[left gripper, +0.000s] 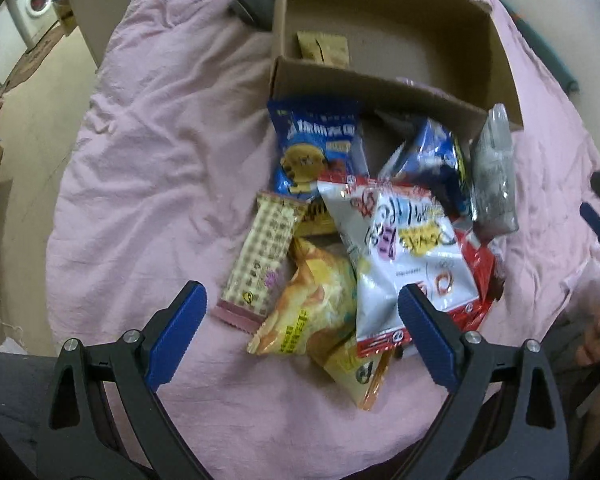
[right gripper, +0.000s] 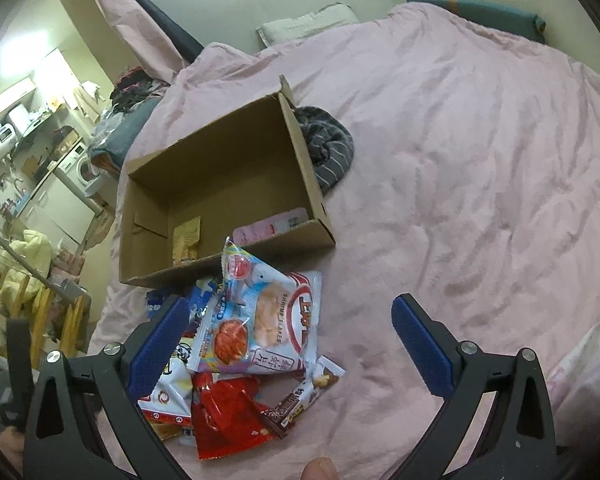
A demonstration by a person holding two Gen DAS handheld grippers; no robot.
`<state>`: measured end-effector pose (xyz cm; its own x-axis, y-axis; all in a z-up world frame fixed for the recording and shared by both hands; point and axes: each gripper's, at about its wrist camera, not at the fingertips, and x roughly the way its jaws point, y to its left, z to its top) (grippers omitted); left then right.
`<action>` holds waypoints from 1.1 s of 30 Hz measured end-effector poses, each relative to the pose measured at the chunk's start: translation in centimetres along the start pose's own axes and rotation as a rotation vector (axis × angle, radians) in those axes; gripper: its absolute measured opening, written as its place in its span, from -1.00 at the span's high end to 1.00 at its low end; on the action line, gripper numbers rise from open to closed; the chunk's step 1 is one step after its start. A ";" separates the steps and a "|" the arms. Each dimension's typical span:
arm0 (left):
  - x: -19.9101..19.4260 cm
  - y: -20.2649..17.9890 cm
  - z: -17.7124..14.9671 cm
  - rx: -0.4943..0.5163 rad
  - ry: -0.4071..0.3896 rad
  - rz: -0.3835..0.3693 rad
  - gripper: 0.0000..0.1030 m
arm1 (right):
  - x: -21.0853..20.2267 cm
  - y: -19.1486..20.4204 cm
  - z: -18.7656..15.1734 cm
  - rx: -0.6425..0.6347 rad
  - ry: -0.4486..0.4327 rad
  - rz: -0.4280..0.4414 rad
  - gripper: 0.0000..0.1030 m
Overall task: Organize snacks
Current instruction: 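Grasp the white Powers chip bag with the left gripper while the right grasps the shrimp flakes bag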
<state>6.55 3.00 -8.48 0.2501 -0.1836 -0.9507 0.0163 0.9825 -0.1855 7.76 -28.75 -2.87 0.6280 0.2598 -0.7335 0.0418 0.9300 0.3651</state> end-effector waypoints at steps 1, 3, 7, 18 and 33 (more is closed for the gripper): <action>0.0 0.1 0.0 -0.008 -0.005 0.002 -0.85 | 0.0 -0.1 0.0 0.007 0.001 0.002 -1.00; -0.4 0.4 0.4 -0.043 -0.025 -0.025 -0.85 | 0.0 -0.1 0.1 0.014 -0.001 0.006 -1.00; -0.9 -0.9 1.8 -0.039 -0.052 -0.060 -0.84 | 0.3 0.3 0.3 0.019 0.005 0.009 -1.00; 4.3 -9.0 4.6 0.162 0.086 0.106 -0.84 | 0.7 -0.7 0.7 0.072 0.019 0.026 -1.00; 3.9 -9.9 5.7 0.240 0.083 0.169 0.05 | 1.7 -0.9 1.4 0.104 0.080 0.107 -1.00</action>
<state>12.86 -7.29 -8.91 0.1889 -0.0092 -0.9820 0.2117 0.9768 0.0315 9.85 -29.48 -3.65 0.5693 0.3800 -0.7291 0.0605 0.8650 0.4981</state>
